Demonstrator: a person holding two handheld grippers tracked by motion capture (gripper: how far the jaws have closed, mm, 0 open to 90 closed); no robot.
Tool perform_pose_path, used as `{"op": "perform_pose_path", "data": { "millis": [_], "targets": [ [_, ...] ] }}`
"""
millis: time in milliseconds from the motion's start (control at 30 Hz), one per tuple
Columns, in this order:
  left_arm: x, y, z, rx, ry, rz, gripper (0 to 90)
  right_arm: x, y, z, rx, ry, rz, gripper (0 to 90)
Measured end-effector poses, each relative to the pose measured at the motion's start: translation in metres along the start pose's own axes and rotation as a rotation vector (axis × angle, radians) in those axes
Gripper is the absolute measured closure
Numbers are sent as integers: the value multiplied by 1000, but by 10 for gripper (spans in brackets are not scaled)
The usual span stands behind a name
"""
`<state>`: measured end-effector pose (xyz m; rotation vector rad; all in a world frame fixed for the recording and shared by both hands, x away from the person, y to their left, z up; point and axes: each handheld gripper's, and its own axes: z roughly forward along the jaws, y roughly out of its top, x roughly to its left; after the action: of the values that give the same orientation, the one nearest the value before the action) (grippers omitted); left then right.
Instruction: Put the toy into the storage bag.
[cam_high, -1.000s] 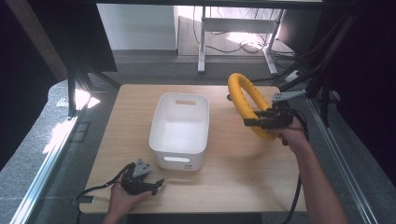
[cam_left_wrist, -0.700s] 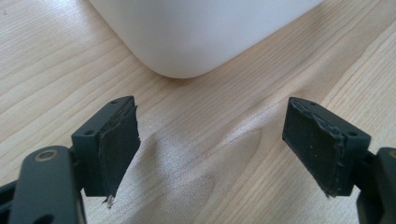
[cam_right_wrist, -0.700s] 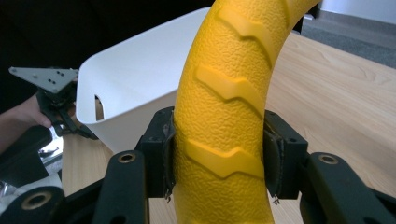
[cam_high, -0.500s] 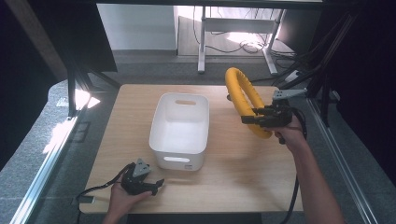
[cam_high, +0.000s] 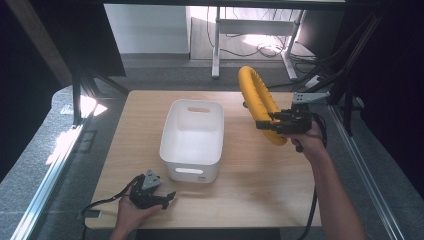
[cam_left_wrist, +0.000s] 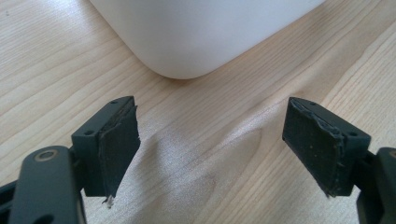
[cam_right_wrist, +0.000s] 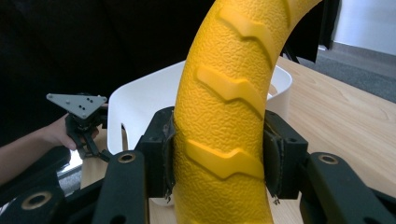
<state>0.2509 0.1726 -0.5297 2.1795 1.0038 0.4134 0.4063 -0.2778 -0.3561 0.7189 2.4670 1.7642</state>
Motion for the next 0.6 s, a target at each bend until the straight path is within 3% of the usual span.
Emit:
{"op": "perform_pose_path", "data": {
  "millis": [600],
  "targets": [
    [0, 0, 1, 3, -2, 0, 189, 12, 13, 3, -52, 39, -18, 520]
  ]
}}
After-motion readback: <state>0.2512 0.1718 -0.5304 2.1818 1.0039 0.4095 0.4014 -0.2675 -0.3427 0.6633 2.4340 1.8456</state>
